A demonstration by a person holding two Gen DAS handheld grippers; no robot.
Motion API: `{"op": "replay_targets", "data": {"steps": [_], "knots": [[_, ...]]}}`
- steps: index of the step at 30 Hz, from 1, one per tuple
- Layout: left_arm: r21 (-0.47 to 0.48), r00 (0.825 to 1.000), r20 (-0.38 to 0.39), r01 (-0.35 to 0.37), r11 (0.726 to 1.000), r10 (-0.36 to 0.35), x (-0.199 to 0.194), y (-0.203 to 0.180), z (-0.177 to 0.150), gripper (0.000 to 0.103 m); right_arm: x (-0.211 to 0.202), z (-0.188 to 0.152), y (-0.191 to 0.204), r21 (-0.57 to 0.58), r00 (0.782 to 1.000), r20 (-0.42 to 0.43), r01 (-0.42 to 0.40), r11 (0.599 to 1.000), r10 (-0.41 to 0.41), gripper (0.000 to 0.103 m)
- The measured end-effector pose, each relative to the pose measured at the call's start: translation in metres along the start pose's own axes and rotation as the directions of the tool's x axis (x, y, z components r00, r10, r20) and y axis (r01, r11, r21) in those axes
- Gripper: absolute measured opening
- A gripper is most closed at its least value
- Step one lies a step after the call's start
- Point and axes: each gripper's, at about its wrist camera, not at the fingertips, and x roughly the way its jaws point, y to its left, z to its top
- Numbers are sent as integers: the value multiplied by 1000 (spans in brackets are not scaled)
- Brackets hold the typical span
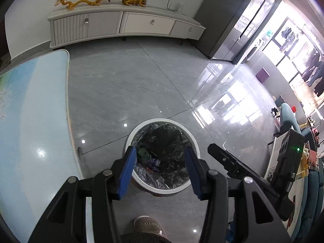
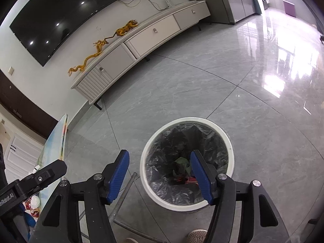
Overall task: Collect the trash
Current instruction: 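Drop the pink carton from the right tool while the left tool drops the clear bag into the bin, then move both open tools back over the table toward the remaining trash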
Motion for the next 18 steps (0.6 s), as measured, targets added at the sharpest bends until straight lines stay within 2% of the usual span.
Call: {"op": "replay_targets", "data": {"steps": [2, 4, 8, 11, 18], "knots": [[3, 999, 38, -8, 1000, 8, -19, 10, -2, 50, -1, 1, 15, -24, 1000, 2, -1, 1000, 1, 61], [1, 997, 73, -16, 1000, 16, -36, 20, -5, 58, -3, 1, 31, -50, 1000, 6, -2, 999, 3, 61], [-6, 988, 151, -34, 999, 34, -79, 51, -15, 59, -6, -1, 66, -106, 1000, 10, -9, 994, 10, 61], [-6, 974, 210, -79, 997, 79, -115, 81, -27, 59, -7, -5, 96, -152, 1000, 10, -18, 988, 20, 61], [-94, 944, 272, -170, 981, 189, -182, 170, -71, 59, -5, -26, 165, -274, 999, -20, -41, 961, 37, 61]]}}
